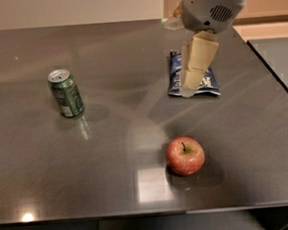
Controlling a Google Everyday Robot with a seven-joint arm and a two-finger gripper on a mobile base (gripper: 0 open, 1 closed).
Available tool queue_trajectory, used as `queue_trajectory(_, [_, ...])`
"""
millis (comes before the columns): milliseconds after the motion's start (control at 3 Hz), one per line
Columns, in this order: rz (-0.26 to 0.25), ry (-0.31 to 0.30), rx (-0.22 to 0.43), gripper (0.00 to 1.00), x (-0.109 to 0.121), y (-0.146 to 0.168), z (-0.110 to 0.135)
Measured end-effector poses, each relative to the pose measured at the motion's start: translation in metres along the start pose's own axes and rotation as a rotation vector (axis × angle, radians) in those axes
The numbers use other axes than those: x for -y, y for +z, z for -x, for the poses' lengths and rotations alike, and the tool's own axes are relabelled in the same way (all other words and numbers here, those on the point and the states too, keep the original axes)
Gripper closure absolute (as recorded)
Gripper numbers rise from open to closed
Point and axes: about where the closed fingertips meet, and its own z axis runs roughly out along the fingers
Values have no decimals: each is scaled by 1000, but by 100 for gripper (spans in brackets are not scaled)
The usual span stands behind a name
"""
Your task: Knock green can over
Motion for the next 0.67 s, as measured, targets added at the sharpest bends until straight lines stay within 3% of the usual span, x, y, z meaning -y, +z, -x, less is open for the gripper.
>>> queue_trajectory(333, [33,-54,58,0,7,19,45])
queue_trajectory(667, [42,-61,102,0,10,42,83])
